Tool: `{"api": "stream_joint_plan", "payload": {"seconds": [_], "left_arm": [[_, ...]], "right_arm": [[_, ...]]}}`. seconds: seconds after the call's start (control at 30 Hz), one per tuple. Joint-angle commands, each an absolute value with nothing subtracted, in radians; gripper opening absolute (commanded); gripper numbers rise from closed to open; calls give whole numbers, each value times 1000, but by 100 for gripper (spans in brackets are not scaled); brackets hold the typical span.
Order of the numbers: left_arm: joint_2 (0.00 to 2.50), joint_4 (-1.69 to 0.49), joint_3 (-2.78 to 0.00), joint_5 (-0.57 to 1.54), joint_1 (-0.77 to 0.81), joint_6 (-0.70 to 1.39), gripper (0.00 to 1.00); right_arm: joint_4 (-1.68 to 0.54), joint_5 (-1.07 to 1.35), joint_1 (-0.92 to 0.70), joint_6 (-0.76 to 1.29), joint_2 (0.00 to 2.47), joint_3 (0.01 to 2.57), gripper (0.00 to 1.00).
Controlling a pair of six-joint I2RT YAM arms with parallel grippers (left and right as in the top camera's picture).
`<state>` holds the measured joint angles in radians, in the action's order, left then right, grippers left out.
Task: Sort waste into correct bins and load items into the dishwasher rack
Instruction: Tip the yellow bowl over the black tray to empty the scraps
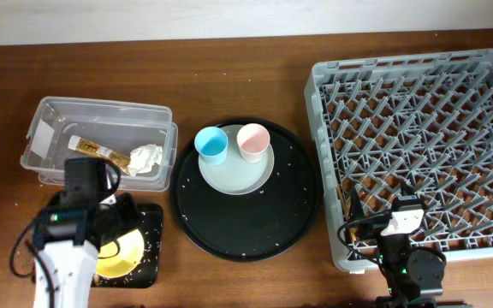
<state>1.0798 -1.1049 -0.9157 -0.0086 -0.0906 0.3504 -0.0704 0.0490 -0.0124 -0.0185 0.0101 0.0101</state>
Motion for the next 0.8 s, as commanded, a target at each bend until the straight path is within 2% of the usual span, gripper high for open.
{"api": "stream_joint_plan", "payload": {"seconds": [0.0, 0.2, 0.33, 0.43, 0.57, 0.6, 0.77], "left_arm": [[1172, -1128, -897, -49, -85, 447, 44], [1230, -949, -729, -102, -85, 569, 45], [1230, -811, -592, -106, -86, 576, 46], [1229, -803, -591, -107, -86, 576, 24], [1228, -883, -663, -165, -86, 576, 9], [1228, -931, -706, -208, -86, 575, 1], [1227, -1076, -871, -207, -90, 570, 1]], "right_arm": [[-75, 51, -6, -10, 4, 6, 98], [-75, 51, -6, -10, 4, 6, 98], [-75, 51, -6, -10, 4, 6, 98], [-75, 51, -6, -10, 4, 6, 98], [-75, 51, -6, -10, 4, 6, 98], [-75, 51, -6, -10, 4, 6, 98], [-75, 51, -6, -10, 4, 6, 98]]}}
